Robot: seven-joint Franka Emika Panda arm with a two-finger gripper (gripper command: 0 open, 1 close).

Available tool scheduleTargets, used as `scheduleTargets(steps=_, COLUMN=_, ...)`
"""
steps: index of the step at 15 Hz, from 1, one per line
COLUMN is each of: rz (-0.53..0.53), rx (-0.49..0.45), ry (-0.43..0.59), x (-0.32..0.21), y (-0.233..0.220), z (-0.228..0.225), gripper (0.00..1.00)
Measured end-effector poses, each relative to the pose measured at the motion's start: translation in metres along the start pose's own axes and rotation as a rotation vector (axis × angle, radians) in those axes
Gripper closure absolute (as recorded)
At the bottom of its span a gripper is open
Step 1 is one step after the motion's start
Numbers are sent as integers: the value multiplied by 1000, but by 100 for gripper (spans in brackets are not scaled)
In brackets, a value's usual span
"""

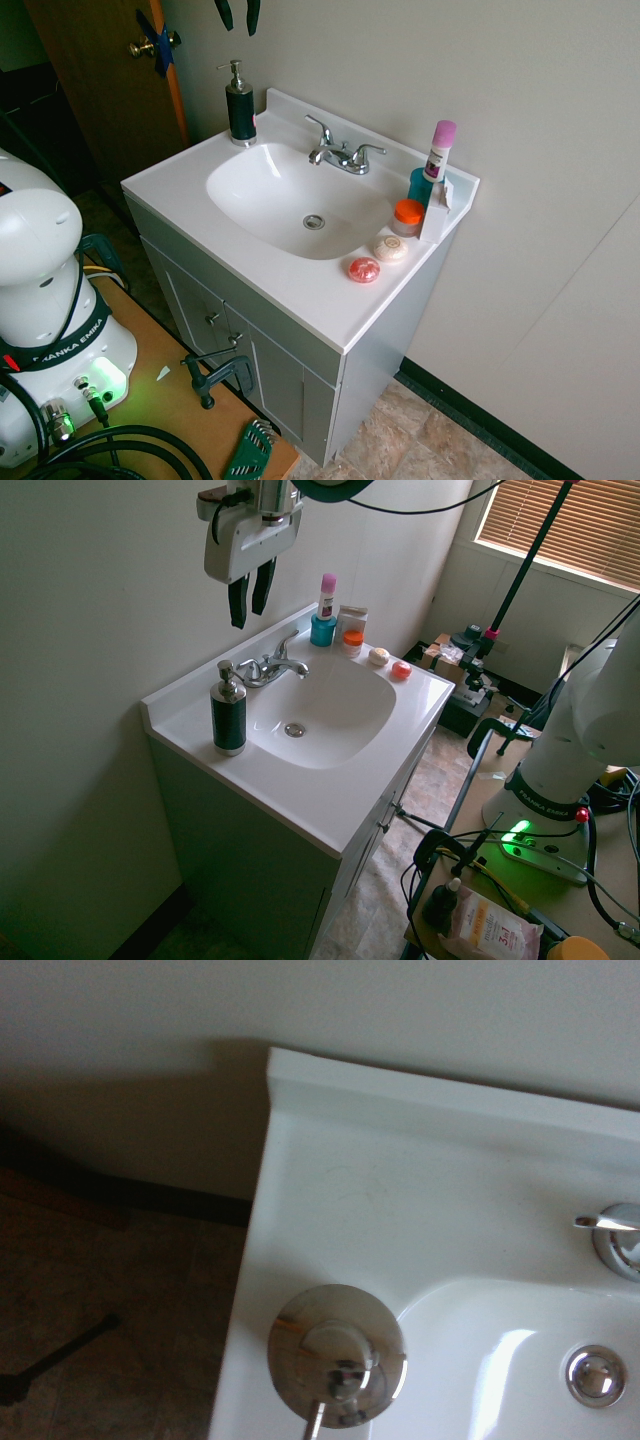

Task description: Use the sanitizer

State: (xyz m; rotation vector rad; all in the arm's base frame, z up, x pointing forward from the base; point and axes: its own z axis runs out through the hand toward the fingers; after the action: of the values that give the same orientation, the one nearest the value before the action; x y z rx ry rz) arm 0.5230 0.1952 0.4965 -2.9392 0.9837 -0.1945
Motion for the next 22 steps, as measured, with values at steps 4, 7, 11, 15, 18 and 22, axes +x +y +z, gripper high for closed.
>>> scheduleTargets(steps=4, rz=-16, rx=-14, ry=-6, x=-12, y=-21, z=13, gripper=100)
scheduleTargets(steps=7, rz=-13, rx=-22, ry=-11, x=-14, y=-32, z=24, gripper=100)
scheduleTargets(steps=11, rz=-4, rx=-33, ry=-27, x=-12, y=-39, z=46, gripper=100)
scheduleTargets(steps=15, rz=2, rx=-40, ry=-28, x=-8, y=-40, z=58, gripper=100)
scheduleTargets(steps=18, rz=10, rx=-43, ry=-25, x=-3, y=-37, z=59, gripper=100)
scheduleTargets(steps=22, rz=8, rx=-44, ry=-26, x=-5, y=-36, z=62, gripper=100)
